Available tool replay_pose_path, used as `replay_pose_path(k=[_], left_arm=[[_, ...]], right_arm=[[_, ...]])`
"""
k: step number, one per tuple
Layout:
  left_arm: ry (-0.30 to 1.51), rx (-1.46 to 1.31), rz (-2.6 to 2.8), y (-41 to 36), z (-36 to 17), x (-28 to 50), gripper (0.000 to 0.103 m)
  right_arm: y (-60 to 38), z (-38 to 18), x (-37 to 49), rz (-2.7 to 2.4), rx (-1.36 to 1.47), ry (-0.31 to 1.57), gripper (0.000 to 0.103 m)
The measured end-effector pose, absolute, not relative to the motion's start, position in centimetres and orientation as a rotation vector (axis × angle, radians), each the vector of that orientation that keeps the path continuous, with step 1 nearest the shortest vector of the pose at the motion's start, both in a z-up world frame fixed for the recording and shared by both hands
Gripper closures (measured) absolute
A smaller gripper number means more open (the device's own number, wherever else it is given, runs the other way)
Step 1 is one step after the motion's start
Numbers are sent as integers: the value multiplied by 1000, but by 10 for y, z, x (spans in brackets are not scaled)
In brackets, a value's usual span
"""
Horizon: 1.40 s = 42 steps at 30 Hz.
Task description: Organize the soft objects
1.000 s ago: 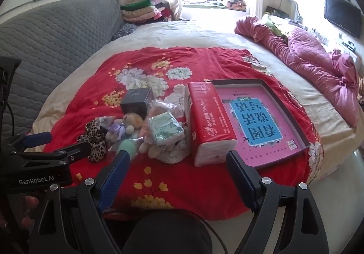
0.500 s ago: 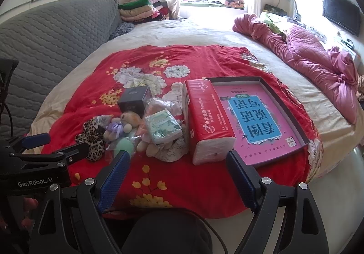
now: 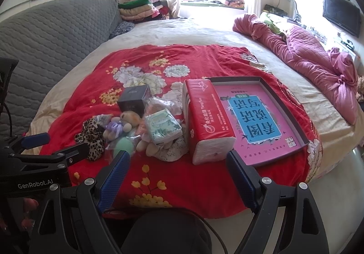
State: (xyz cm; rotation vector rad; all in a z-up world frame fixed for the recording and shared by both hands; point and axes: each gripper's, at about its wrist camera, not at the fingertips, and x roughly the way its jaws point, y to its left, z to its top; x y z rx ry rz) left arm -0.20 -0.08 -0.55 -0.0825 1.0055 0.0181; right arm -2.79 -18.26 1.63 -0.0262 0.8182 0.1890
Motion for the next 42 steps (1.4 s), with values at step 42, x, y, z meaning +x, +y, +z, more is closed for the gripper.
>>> replay_pose_path(k=[42], left_arm=[[1071, -235, 84, 60, -36, 18, 1]], right_arm=[[-155, -3, 7, 251, -114, 854, 16]])
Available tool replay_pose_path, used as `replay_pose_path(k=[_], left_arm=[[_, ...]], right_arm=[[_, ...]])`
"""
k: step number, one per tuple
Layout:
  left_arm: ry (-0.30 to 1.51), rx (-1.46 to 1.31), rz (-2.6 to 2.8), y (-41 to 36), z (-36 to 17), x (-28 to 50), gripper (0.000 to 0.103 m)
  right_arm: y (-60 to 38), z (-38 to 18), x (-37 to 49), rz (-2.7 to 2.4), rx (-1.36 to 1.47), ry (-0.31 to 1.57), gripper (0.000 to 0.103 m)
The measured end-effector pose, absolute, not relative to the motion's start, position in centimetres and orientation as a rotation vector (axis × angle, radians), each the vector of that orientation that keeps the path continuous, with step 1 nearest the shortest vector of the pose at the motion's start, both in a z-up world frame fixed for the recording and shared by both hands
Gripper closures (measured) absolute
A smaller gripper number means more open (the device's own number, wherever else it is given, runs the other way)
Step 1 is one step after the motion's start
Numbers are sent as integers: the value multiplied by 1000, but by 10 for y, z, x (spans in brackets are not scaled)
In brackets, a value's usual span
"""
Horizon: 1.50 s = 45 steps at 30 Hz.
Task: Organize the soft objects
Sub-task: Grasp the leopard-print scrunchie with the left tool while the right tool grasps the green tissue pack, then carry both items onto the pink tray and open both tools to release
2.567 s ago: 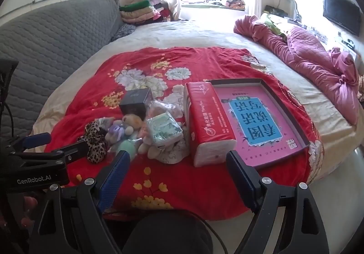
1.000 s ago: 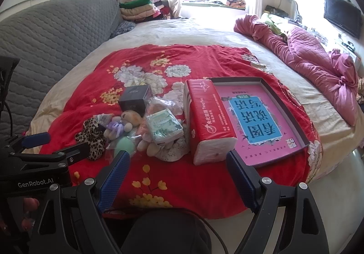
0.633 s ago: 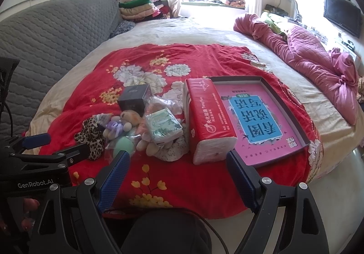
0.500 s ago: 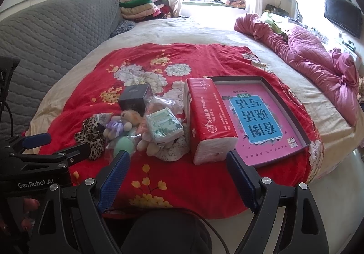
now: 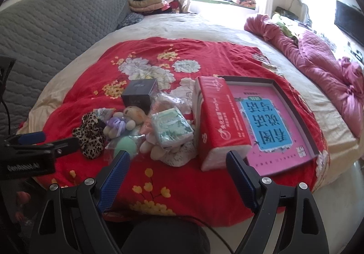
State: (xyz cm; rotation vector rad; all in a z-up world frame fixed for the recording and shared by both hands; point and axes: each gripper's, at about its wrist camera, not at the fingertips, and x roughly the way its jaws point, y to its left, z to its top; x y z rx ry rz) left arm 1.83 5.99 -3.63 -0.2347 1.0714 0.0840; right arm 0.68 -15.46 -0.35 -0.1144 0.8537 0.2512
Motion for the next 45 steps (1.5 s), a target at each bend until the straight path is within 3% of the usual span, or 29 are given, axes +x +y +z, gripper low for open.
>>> replay_pose_path(k=[15, 19, 21, 25, 27, 29, 33, 45], left_arm=[[1216, -382, 142, 121, -108, 70, 3], [1255, -421, 119, 121, -128, 84, 25], [1266, -449, 105, 123, -135, 86, 30], [1251, -513, 61, 128, -140, 87, 47], [1243, -539, 39, 130, -139, 85, 56], [1228, -564, 34, 133, -137, 83, 74], [1211, -604, 8, 139, -134, 79, 92], [1074, -501, -112, 106, -57, 70, 95]], right_arm=[[-107, -46, 86, 342, -347, 948, 16], [-103, -59, 98, 319, -387, 975, 16], [-103, -64, 102, 312, -396, 989, 17], [-103, -73, 108, 333, -381, 1027, 42], [-104, -77, 111, 340, -371, 1041, 45], [-106, -75, 112, 356, -340, 1039, 50], [-117, -66, 111, 378, -248, 1027, 53], [-161, -6, 94, 375, -68, 924, 54]])
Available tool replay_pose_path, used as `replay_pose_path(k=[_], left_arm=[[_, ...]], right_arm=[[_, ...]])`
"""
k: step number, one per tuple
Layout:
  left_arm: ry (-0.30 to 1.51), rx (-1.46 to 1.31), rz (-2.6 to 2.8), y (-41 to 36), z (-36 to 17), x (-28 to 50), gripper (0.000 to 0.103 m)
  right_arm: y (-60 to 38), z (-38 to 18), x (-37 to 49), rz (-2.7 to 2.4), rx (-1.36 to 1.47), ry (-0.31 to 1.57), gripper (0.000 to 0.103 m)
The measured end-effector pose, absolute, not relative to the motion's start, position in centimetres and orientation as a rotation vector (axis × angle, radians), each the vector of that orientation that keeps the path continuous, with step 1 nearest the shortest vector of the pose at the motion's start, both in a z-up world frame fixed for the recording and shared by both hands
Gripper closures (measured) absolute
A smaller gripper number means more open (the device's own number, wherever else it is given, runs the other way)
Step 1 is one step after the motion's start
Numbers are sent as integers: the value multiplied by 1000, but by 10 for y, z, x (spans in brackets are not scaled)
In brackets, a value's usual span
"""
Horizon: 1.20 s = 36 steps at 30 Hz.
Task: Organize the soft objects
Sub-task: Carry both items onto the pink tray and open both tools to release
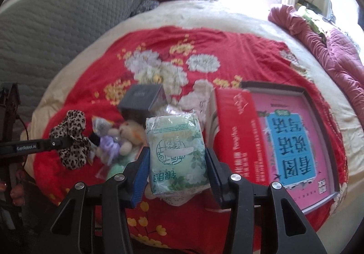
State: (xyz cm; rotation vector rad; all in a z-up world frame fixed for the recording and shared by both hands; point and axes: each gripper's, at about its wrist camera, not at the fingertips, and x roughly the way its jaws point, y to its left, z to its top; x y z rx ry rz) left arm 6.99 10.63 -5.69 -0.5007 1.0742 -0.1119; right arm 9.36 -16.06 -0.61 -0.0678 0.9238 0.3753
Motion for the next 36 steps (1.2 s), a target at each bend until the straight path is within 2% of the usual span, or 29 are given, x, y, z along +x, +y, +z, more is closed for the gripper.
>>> replay_pose_path(k=[8, 16, 26, 36], left_arm=[[1004, -417, -324, 10, -2, 92, 95], [1004, -288, -468, -97, 18, 116, 95], [1105, -140, -561, -214, -11, 151, 95], [1222, 5, -576, -275, -53, 171, 94]], right_arm=[[-226, 29, 79, 270, 10, 846, 54], [-325, 28, 76, 100, 94, 830, 54], [-394, -7, 92, 10, 164, 880, 54], [-422, -60, 119, -18, 167, 967, 54]])
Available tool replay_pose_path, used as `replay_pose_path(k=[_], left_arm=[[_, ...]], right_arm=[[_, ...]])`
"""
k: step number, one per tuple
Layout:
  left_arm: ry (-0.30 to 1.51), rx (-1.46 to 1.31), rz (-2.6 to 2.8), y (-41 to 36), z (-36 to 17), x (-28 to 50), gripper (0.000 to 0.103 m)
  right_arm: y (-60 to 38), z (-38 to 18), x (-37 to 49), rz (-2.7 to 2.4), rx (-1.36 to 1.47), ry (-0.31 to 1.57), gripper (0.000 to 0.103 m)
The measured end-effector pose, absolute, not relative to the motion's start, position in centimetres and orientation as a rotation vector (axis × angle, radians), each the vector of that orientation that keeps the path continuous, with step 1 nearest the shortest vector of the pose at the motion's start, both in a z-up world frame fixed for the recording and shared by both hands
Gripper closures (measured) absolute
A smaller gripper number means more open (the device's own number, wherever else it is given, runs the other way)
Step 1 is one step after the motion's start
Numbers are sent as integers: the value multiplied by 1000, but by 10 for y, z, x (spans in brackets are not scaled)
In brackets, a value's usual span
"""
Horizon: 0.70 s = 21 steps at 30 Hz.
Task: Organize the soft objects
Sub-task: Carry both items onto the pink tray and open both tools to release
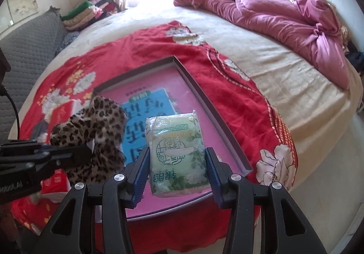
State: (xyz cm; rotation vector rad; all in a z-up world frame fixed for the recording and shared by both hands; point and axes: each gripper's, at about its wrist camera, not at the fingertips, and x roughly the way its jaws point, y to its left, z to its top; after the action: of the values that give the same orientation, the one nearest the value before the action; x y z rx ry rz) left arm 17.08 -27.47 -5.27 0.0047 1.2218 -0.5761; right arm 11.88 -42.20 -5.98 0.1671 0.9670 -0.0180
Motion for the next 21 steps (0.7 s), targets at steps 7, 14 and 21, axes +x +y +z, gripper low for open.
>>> replay_pose_path(k=[7, 14, 21], left_arm=[[1309, 55, -571, -289, -82, 182, 94], [1340, 80, -562, -294, -97, 183, 94], [1340, 95, -566, -297, -98, 181, 89]], right_arm=[[-433, -86, 133, -34, 201, 999, 53], [-433, -103, 142, -49, 182, 1026, 51], [-429, -100, 140, -57, 159, 1014, 45]])
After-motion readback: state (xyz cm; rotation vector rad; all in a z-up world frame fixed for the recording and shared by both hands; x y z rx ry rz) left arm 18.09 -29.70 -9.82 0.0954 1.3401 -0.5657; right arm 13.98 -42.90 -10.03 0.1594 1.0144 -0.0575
